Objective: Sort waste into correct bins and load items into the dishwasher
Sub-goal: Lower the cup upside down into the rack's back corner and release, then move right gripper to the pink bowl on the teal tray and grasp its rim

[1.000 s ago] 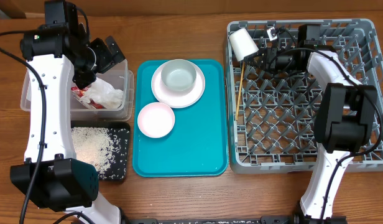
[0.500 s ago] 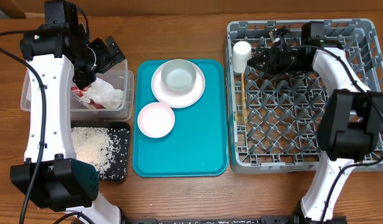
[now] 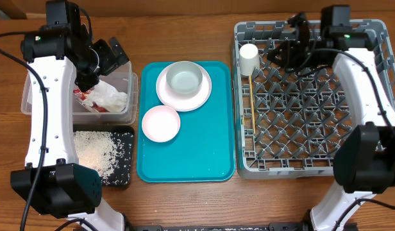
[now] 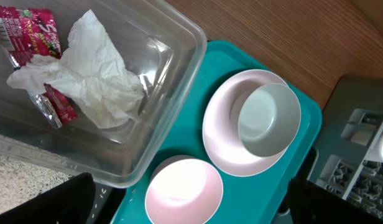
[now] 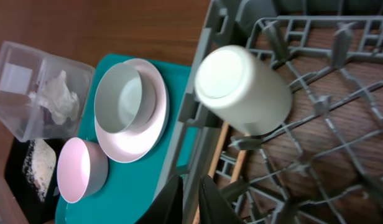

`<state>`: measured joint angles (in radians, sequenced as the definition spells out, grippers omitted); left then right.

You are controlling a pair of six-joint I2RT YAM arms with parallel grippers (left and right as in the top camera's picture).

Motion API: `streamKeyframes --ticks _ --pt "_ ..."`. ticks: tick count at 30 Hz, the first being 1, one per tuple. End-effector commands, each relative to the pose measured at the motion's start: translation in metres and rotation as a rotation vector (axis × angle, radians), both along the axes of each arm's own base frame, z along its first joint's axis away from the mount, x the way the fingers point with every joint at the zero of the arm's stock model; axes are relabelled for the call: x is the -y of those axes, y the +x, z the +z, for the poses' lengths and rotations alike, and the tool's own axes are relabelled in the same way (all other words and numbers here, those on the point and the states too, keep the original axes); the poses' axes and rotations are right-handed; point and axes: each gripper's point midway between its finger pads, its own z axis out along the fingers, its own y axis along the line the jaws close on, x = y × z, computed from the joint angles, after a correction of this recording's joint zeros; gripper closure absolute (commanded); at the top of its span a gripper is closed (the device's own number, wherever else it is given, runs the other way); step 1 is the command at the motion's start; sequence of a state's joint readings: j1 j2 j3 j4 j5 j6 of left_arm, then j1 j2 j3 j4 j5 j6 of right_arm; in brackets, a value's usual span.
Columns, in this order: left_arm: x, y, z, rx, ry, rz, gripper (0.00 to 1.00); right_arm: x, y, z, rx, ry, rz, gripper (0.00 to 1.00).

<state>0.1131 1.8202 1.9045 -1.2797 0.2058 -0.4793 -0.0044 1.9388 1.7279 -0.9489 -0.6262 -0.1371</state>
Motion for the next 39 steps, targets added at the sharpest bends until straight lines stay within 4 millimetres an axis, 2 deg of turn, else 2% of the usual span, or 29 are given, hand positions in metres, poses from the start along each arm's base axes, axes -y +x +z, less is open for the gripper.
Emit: streamKeyframes --ticks 1,7,13,19,26,32,39 --pt "0.0 0.002 0.004 0.013 0.008 -0.008 0.0 -0.03 -0.01 0.011 0.035 -0.092 0.041 0.88" --pt "0.0 0.002 0.004 0.013 0.008 -0.008 0.0 -0.103 -0.042 -0.006 0.052 -0.282 0.183 0.86" --pt "0.0 0.002 0.004 0.013 0.008 -0.008 0.0 -0.184 -0.079 -0.011 0.16 -0.401 0.342 0.78" --pt "0.0 0.002 0.004 0.013 0.008 -0.008 0.0 -0.236 -0.108 -0.025 0.21 -0.433 0.45 0.75" --pt "0.0 0.002 0.004 0.013 0.008 -0.008 0.0 -0.265 -0.14 -0.049 0.174 -0.437 0.553 0.73" --pt "0.0 0.002 0.004 0.013 0.008 -0.008 0.0 -0.287 -0.178 -0.074 0.088 -0.414 0.667 0.73" --pt "0.0 0.002 0.004 0.013 0.008 -0.008 0.0 -0.31 -0.207 -0.093 0.103 -0.441 0.767 0.73"
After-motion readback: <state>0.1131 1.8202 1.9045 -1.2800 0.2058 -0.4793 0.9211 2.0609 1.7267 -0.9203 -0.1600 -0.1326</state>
